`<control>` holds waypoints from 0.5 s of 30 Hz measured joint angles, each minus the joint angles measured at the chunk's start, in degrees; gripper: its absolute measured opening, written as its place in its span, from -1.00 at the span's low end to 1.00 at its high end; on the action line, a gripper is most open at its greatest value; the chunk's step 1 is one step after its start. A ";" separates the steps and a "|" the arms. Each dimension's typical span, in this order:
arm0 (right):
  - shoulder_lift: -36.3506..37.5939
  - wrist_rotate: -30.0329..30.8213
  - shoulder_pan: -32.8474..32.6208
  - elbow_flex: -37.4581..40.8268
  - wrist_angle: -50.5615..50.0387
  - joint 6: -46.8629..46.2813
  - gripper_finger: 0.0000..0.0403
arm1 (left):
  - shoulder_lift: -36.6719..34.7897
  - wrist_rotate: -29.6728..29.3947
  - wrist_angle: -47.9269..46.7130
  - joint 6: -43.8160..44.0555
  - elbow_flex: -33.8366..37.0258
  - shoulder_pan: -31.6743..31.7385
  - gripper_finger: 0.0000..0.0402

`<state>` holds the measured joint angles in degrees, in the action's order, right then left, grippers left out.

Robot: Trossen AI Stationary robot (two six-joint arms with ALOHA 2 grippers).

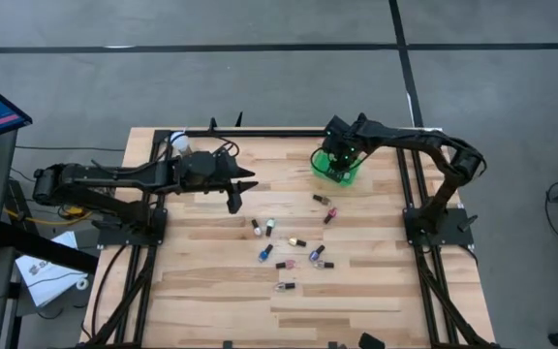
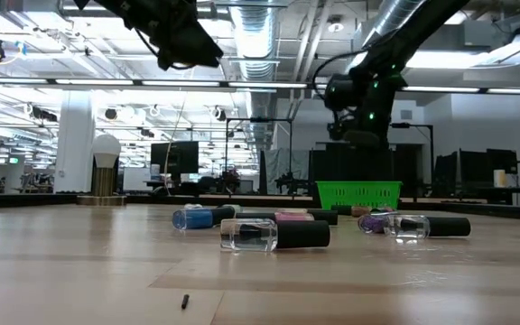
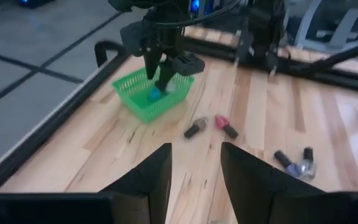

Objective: Pick & Place Nail Polish
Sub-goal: Put the light blue nail polish into the green bin, then put the right white nail polish into the green bin

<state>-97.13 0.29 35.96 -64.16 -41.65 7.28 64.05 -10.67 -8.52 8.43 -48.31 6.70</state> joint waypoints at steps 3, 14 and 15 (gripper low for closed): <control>5.50 -0.02 -0.83 0.00 0.07 -1.13 0.02 | -3.68 -0.53 -0.28 0.01 0.00 0.00 -0.35; 23.50 -1.80 -15.38 -0.13 1.18 -7.33 0.01 | -26.88 -11.37 -10.50 -2.17 1.51 0.02 -0.35; 23.15 -1.83 -17.45 -0.13 2.12 -7.67 0.01 | -28.99 -11.35 -10.99 -1.62 2.59 0.02 -0.35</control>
<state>-73.98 -1.54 18.51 -64.29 -39.52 -0.39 35.05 -22.02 -19.51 6.81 -45.73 6.72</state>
